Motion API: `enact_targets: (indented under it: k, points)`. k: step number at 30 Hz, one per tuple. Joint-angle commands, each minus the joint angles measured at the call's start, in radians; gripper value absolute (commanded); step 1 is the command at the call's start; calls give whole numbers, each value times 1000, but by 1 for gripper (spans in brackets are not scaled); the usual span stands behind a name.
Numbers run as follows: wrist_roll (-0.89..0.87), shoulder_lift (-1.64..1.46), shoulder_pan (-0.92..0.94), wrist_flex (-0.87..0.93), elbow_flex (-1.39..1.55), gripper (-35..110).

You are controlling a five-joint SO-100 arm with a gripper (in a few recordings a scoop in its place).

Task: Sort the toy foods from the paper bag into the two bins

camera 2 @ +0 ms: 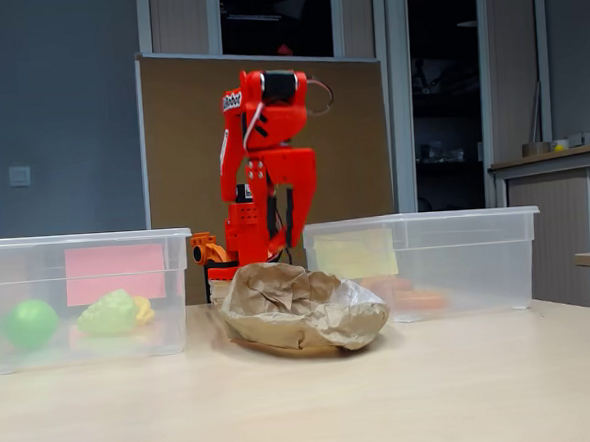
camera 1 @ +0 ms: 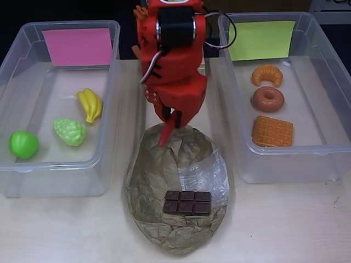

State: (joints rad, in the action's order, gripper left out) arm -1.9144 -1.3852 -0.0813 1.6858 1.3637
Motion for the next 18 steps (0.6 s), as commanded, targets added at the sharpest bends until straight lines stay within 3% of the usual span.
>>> enact_targets:
  k: [1, 8, 18]
  points:
    - [64, -126, 31, 150, -86, 1]
    - [212, -368, 207, 149, 74, 3]
    - [549, -485, 647, 58, 183, 2]
